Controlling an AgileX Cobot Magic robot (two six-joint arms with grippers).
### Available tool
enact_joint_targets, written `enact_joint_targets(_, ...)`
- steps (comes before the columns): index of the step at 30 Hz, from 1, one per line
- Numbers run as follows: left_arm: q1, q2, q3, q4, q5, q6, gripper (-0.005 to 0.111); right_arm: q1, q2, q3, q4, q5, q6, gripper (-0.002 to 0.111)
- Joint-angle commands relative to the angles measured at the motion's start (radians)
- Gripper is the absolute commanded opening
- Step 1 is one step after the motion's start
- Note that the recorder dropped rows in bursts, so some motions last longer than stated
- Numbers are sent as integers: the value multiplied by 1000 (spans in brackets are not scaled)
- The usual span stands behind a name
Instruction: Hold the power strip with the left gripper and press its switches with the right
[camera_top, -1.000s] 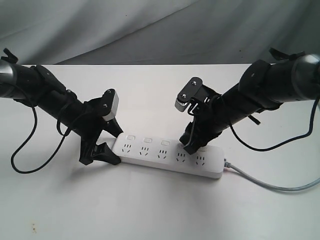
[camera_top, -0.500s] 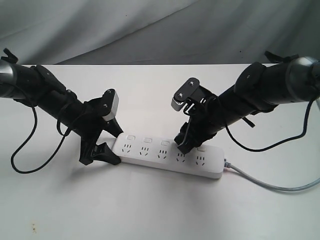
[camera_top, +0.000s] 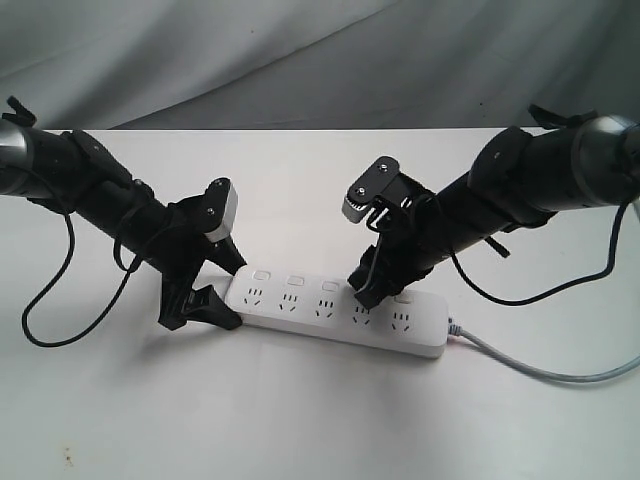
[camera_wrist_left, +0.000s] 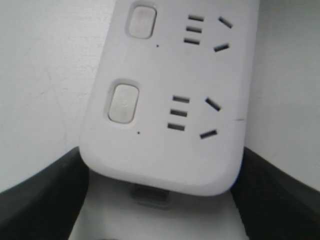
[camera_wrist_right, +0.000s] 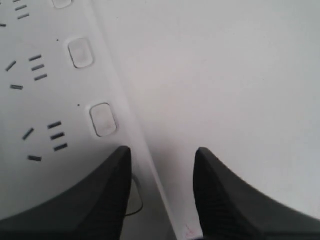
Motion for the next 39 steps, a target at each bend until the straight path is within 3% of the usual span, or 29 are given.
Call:
enact_joint_targets(1,-6,7,2,19,-4,-3,66,-8,33,52,-50,4,-28,39)
enact_joint_targets(27,-6,7,2,19,-4,-3,66,-22,27,92,-22,-25,-57,39)
enact_joint_targets(39,-6,7,2,19,-4,-3,66,0,-89,-41,35,69,-57,39)
